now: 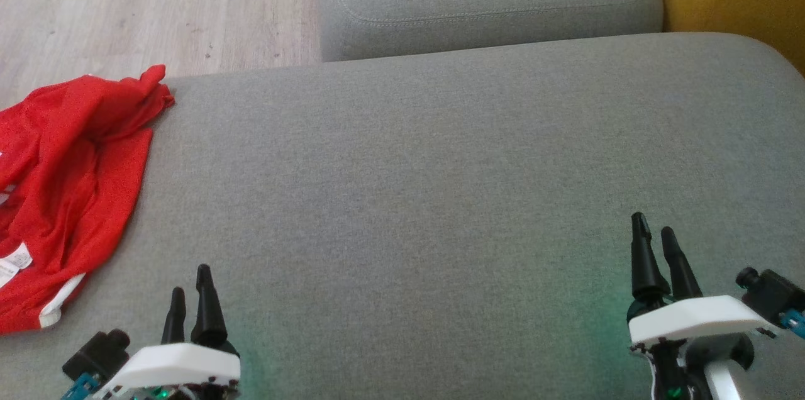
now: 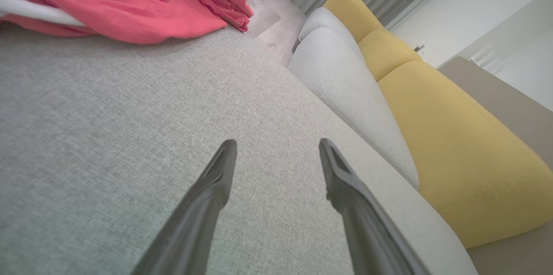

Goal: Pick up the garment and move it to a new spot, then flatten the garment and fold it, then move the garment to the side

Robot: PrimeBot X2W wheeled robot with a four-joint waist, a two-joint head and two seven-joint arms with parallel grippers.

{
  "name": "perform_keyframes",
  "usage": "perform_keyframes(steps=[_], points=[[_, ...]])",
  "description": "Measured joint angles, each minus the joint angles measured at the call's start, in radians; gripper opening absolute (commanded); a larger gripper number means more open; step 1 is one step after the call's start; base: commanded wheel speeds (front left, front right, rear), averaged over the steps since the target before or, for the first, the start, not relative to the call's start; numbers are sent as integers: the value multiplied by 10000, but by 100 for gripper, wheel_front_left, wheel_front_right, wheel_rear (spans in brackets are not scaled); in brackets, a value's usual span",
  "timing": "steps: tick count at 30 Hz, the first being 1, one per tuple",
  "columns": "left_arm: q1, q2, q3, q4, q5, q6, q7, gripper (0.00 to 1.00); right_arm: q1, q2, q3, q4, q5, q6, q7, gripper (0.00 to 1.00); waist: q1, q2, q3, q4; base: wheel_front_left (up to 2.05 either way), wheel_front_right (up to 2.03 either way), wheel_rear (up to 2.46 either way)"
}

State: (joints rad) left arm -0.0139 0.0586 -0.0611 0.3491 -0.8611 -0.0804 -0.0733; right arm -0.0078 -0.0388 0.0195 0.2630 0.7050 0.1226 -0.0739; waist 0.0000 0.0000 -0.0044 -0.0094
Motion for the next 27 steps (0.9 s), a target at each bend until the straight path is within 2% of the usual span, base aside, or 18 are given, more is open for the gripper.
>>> perform_keyframes(steps=[27], points=[[4, 236, -119, 529, 3386, 115, -784, 100, 1, -8, 529, 219, -3699, 2, -759, 100, 0, 0, -37, 55, 0, 0, 0]])
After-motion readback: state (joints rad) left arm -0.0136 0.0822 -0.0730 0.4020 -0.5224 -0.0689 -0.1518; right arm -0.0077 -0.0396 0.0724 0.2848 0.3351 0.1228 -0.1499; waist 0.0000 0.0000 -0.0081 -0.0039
